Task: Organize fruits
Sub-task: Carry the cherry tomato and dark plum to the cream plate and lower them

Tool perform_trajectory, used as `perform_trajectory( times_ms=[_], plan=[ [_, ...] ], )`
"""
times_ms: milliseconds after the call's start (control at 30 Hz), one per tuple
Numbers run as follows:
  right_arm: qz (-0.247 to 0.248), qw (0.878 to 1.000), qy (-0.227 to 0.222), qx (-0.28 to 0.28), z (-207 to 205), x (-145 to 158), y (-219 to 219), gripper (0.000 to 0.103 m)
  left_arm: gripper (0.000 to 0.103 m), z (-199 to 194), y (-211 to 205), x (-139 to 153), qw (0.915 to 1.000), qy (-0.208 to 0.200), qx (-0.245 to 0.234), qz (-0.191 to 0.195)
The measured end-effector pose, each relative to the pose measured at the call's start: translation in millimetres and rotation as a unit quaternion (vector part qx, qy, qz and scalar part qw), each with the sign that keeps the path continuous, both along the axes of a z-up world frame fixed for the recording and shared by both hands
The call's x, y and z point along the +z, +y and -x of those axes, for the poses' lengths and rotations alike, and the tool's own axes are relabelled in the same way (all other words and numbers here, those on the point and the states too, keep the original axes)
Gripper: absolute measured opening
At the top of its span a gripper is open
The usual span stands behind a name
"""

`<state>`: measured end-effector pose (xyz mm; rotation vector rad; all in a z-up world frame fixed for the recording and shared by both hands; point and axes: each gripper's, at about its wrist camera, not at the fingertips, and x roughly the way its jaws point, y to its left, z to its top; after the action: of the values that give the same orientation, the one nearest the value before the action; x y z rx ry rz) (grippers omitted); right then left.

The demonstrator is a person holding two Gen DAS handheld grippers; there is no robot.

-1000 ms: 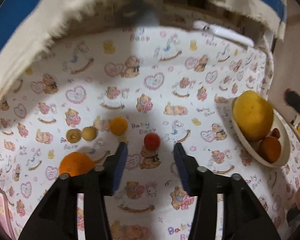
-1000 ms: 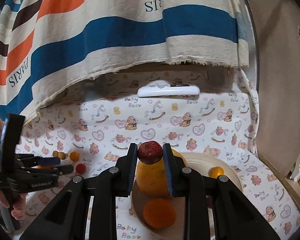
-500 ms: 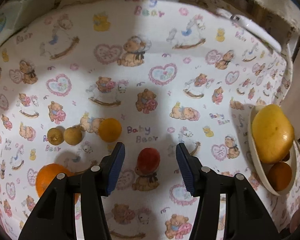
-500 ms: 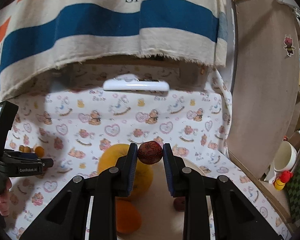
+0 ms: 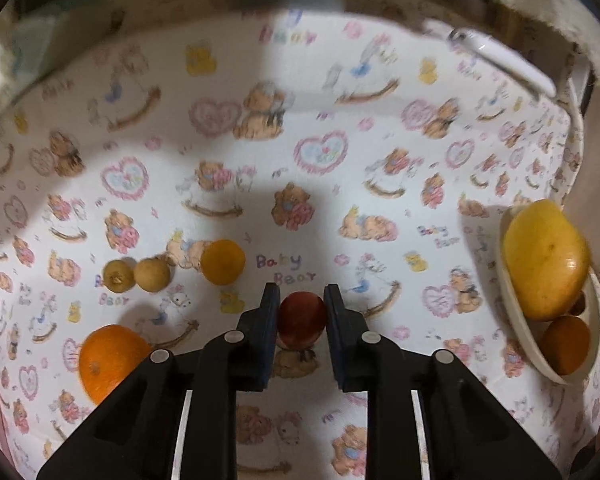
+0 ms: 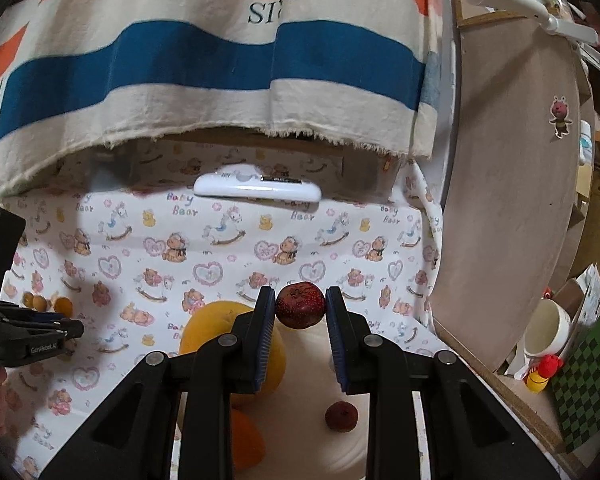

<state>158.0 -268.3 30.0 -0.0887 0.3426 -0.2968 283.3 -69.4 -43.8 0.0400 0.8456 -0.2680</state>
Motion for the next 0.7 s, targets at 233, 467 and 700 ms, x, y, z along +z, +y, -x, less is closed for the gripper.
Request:
perform_trajectory(
  times_ms=[233, 467, 700],
  plan=[
    [-0.041, 0.999, -0.014, 0.025, 16, 25, -15, 0.027, 0.021, 39, -19, 41, 0.9986, -0.04, -0.027, 0.018],
    [-0.019, 0.998, -0.037, 0.047, 45, 33, -30, 0.027, 0.021, 81, -48, 72, 0.9939, -0.075, -0.073, 0.034],
    [-0.049, 0.998, -0.028, 0.032, 55, 15, -66, 0.027, 0.021, 113, -102, 78, 0.987, -0.077, -0.134, 0.043]
  ],
)
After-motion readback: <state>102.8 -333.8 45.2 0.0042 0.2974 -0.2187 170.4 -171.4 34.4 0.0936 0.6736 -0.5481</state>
